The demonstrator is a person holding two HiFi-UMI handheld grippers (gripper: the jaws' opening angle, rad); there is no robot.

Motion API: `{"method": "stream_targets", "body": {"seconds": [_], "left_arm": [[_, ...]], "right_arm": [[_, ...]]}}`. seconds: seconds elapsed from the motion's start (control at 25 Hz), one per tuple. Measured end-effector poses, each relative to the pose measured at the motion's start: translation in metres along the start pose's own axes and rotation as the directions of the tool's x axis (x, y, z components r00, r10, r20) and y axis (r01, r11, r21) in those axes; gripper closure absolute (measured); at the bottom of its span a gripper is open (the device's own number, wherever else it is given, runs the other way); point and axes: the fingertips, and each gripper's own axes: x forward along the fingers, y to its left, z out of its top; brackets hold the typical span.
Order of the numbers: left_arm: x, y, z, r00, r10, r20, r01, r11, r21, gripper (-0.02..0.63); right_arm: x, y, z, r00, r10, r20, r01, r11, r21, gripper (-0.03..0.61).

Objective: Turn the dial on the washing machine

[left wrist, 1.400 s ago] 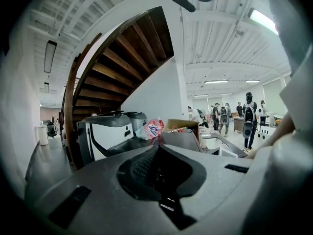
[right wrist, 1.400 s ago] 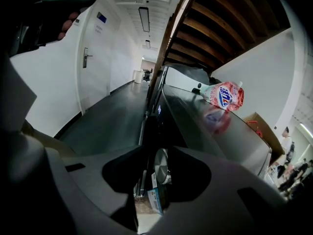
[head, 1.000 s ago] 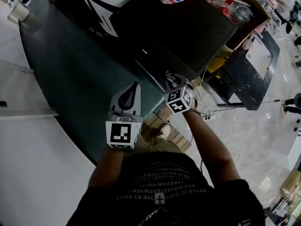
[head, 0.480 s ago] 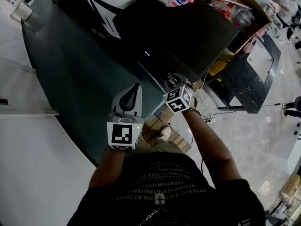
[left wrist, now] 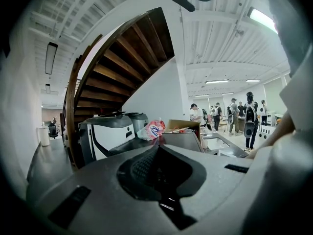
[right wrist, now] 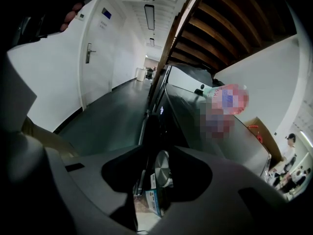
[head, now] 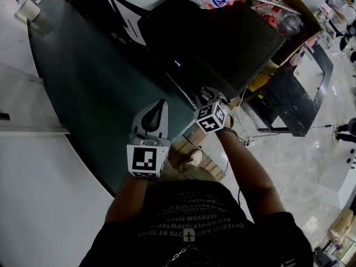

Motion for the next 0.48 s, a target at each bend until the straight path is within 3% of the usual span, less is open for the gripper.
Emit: {"method": "stream_targets", "body": {"seconds": [0.48], "left_arm": [[-0.004,0.000,-0.003,1.000,0.002,0.000,-0.002,1.000,-0.001,0.611]], "right_arm": [[-0.009,-0.002,-0.013,1.000,-0.023,0.002,0.022,0.999,0.037,0.433]]}}
